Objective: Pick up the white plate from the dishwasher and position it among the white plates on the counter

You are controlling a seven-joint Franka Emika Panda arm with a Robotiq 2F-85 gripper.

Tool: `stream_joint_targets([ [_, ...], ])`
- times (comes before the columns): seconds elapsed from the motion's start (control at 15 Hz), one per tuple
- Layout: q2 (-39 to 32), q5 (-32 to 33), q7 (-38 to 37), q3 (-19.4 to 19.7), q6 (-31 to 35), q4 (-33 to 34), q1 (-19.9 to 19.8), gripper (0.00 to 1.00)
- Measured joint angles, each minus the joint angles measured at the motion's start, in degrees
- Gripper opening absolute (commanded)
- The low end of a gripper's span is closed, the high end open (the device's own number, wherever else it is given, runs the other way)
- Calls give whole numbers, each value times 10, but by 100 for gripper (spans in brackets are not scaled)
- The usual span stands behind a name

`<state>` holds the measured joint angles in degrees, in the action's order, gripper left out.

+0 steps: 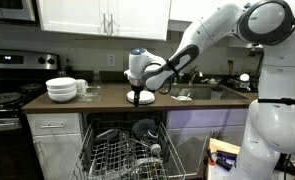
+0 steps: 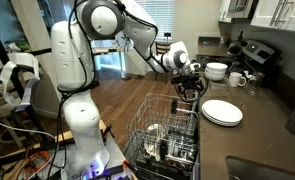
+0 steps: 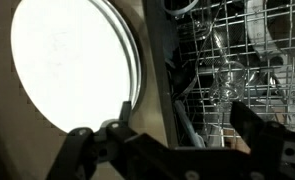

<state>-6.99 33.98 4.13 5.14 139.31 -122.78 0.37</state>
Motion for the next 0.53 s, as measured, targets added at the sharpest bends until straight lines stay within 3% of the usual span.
stream_joint_targets([
  [0.53,71,10,-12,-33,11,-37,7,100],
])
